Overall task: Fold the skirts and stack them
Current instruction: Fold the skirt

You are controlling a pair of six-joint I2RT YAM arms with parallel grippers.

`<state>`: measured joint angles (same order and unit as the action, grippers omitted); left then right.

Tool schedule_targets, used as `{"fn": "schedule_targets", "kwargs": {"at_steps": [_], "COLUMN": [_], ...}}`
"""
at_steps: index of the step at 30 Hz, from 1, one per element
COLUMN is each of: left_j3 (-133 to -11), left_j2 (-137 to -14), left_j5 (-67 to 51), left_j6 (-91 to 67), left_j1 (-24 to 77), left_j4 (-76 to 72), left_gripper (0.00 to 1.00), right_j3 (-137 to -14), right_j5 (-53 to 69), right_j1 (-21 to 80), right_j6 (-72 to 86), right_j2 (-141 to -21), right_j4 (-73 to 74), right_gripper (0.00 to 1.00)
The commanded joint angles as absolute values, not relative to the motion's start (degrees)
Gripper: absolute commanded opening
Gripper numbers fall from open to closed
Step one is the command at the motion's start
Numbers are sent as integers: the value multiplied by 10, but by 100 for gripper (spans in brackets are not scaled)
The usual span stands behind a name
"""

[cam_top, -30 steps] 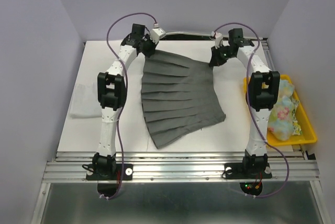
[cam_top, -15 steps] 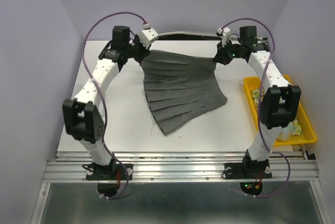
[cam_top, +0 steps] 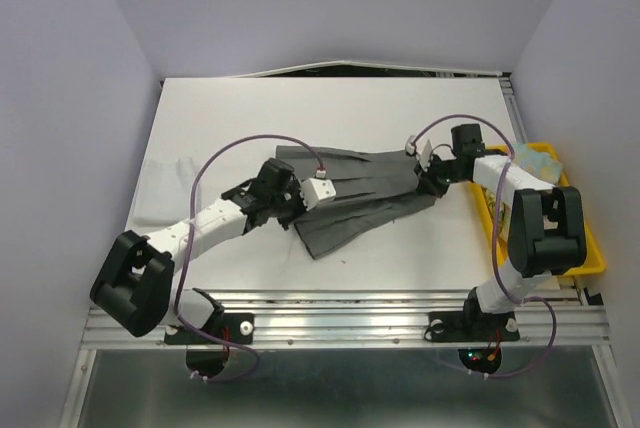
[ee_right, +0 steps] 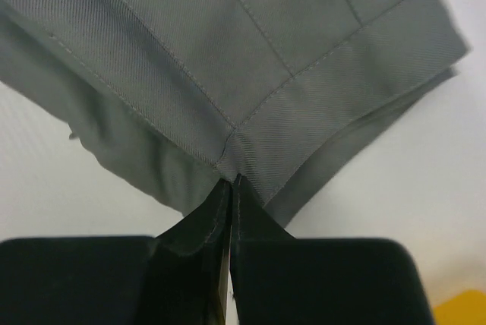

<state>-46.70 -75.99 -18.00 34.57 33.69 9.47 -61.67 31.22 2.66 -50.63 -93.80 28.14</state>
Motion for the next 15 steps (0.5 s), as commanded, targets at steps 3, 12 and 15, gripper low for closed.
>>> {"fn": "schedule_targets", "kwargs": {"at_steps": [3, 12, 15], "left_j3": [-403, -480, -526], "left_j2": [-787, -838, -835], "left_j5": [-111, -91, -89], "left_j6": [318, 294, 297], "left_j1": [368, 369, 367], "left_j4": [55, 80, 111], "left_gripper": [0, 0, 0], "right_j3": [-522, -607, -669], "right_j5": [239, 248, 257], "right_j1": [13, 13, 13], "right_j6": [-577, -513, -494], "right_j2": [-909, -942, -945], "right_j4": [194, 215, 249], "right_gripper": [1, 1, 1]}}
